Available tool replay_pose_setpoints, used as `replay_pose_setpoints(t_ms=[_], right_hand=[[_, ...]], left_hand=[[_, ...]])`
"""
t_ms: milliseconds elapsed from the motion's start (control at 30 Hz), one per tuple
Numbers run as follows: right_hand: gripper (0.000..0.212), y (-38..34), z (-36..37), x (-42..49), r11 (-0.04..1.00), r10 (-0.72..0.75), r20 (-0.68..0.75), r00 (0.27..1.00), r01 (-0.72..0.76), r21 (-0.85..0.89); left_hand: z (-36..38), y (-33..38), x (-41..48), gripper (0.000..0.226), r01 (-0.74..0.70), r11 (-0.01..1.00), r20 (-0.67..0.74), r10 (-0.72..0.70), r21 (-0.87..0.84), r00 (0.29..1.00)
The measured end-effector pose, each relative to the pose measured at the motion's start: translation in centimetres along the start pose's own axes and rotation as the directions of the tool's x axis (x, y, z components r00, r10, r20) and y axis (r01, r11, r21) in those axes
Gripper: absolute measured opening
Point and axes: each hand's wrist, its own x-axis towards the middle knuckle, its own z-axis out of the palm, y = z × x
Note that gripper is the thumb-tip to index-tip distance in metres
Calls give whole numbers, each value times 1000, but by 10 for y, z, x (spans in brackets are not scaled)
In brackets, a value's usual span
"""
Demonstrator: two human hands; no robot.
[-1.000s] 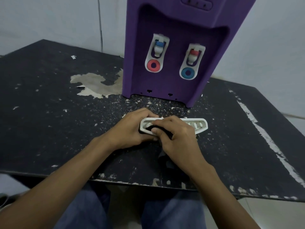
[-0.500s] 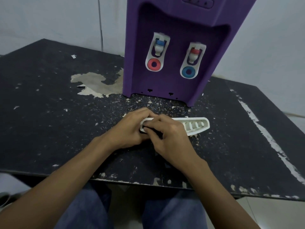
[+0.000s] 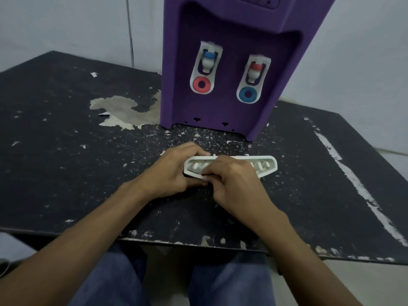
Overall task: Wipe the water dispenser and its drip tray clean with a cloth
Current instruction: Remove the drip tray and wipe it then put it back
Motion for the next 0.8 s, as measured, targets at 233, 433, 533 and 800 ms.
replay_pose_setpoints(t_ms=[233,433,533,800], right_hand=[[13,-15,26,11,981,44,-173,984,-10,194],[14,-19,25,14,954,45,-192,980,14,298],[14,-16,22,10,967,40,-160,986,2,255],[12,-6,2,-2,986,164,11,986,-163,-45]], left_hand=[[-4,-2,1,38,-19,999,20,18,40,1000],[-2,-3,1,34,-31,998,12,30,49,999],[-1,-1,0,30,-3,1000,7,3,29,1000],[-1,1,0,51,26,1000,-4,-26,11,1000]])
